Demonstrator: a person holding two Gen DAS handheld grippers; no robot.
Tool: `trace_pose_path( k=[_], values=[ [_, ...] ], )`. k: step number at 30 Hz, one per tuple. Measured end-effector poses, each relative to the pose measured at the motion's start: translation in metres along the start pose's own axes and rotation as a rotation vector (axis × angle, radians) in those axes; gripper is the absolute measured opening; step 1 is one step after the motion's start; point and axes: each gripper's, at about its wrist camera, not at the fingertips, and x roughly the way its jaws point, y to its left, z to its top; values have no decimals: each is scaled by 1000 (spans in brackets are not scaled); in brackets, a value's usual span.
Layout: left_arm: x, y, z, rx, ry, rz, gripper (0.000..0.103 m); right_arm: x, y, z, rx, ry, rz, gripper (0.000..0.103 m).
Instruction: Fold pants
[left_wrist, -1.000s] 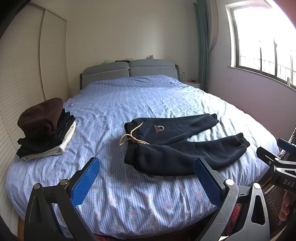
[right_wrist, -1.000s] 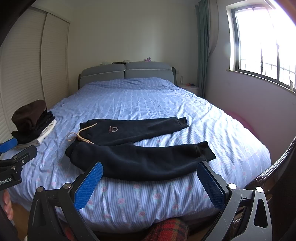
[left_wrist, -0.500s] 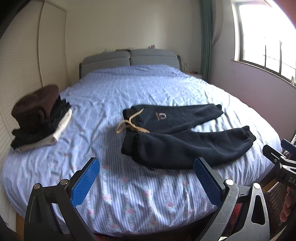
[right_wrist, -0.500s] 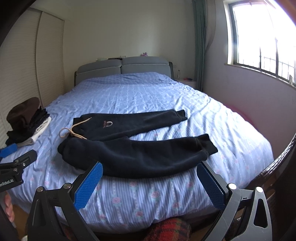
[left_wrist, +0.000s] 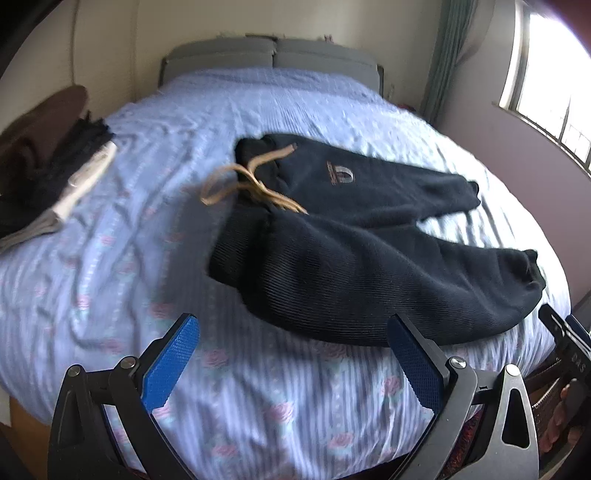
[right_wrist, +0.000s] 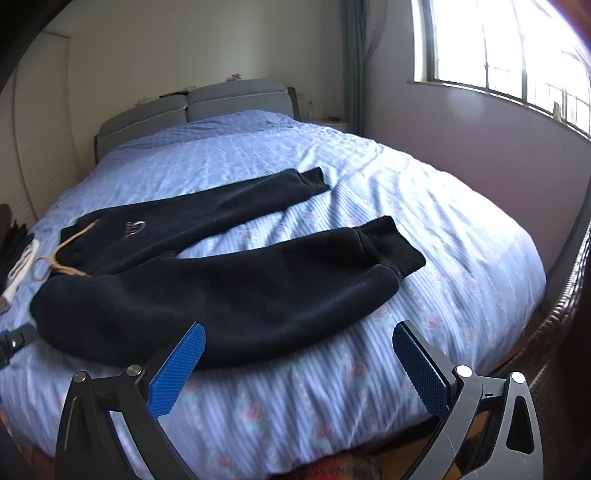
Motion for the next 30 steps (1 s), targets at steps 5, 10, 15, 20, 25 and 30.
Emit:
trace_pose_path(
  k=[5,10,15,20,25,30],
  values=[
    [36,-2,1,-59,96,-112,96,38,-11,-2,88,77,47,102],
    [64,3,4,-134,157,-199,84,76,-19,-9,168,172,98,90],
    [74,8,10,-190,167,-264,51,103,-29,-14,267,231,134,76],
    [52,11,14,-178,109,-274,25,91,-21,1,227,232,209,25],
    [16,11,22,-157,20,-253,18,37,-24,33,273,106,309,19],
    [-11,19,49,-164,-49,-221,16,-4,-8,73,236,7,358,19]
  ],
)
